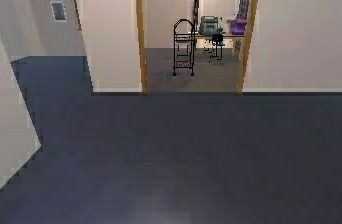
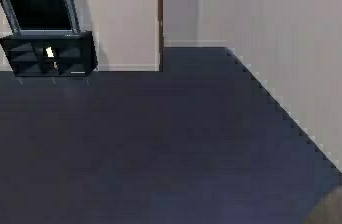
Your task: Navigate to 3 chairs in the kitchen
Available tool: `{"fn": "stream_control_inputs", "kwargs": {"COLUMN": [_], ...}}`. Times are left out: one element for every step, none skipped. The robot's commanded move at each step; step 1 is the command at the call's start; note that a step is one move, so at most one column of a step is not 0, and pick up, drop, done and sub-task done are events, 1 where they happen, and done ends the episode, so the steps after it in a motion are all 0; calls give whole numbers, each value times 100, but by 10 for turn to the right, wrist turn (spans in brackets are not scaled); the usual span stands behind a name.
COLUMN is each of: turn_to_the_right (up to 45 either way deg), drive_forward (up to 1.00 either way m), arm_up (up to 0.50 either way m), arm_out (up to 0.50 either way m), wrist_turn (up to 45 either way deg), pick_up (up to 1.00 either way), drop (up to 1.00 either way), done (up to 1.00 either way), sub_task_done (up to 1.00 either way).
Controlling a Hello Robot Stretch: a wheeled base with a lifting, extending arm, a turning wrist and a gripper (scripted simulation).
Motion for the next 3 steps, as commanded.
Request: {"fn": "stream_control_inputs", "kwargs": {"turn_to_the_right": [450, 450, 0], "drive_forward": [0, 0, 100], "arm_up": [0, 0, 0], "arm_out": [0, 0, 0], "wrist_turn": [0, 0, 0], "pick_up": [0, 0, 0], "drop": [0, 0, 0], "done": [0, 0, 0], "sub_task_done": [0, 0, 0]}}
